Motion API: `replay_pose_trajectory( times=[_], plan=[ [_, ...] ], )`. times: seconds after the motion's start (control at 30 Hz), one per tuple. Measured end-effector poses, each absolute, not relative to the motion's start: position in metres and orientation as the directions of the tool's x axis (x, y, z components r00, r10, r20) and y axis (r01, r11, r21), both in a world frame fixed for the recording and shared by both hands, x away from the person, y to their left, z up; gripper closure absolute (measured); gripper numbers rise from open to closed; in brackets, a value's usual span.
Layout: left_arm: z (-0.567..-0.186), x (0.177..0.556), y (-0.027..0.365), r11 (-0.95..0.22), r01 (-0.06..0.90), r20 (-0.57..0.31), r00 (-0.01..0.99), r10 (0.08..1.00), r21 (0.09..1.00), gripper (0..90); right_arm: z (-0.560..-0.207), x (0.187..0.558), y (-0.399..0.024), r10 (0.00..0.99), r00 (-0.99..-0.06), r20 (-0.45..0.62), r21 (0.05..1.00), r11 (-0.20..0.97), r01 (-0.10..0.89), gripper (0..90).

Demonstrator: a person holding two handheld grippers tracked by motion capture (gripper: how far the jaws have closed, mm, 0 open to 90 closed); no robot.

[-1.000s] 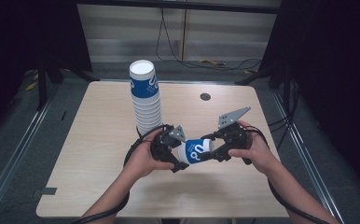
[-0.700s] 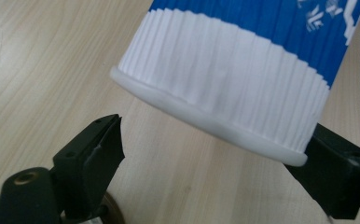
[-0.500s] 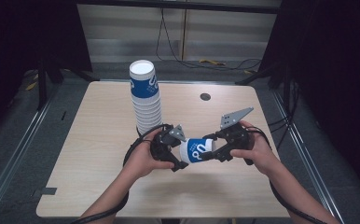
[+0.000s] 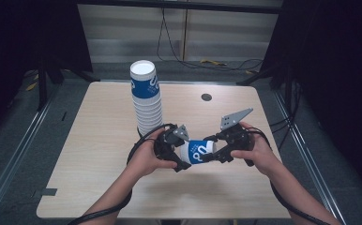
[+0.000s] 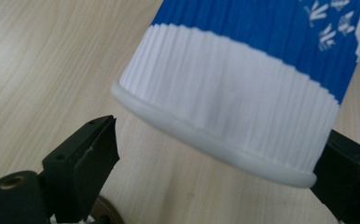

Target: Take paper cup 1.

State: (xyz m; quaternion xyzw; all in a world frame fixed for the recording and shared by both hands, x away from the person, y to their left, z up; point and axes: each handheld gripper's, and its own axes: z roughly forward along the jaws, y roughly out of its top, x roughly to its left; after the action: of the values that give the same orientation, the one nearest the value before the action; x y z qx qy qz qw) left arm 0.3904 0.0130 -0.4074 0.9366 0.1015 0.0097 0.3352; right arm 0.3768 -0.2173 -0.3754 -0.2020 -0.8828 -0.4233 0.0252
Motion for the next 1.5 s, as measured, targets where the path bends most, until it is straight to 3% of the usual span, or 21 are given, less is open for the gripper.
replay_pose_trajectory(
  times=[0.33,0.5,0.87,1.23,1.5],
  plan=[
    [-0.411,0.389,0.008,-0.78,0.125,-0.015,0.989,0.147,0.613,7.0,-0.377,0.379,-0.21,0.323,-0.919,0.227,0.726,0.572,0.381,27.6],
    [-0.412,0.387,0.005,-0.769,0.112,-0.029,0.992,0.121,0.629,14.0,-0.376,0.381,-0.207,0.321,-0.918,0.234,0.728,0.568,0.384,27.7],
    [-0.408,0.385,0.011,-0.732,0.141,-0.053,0.988,0.142,0.666,17.1,-0.374,0.381,-0.209,0.314,-0.918,0.243,0.752,0.537,0.383,27.7],
    [-0.4,0.383,0.01,-0.775,0.161,-0.079,0.987,0.143,0.612,19.2,-0.377,0.378,-0.209,0.284,-0.93,0.235,0.764,0.537,0.357,26.7],
    [-0.398,0.381,0.008,-0.809,0.149,-0.072,0.989,0.131,0.569,19.3,-0.376,0.376,-0.208,0.286,-0.939,0.192,0.739,0.588,0.33,15.5]
  ],
)
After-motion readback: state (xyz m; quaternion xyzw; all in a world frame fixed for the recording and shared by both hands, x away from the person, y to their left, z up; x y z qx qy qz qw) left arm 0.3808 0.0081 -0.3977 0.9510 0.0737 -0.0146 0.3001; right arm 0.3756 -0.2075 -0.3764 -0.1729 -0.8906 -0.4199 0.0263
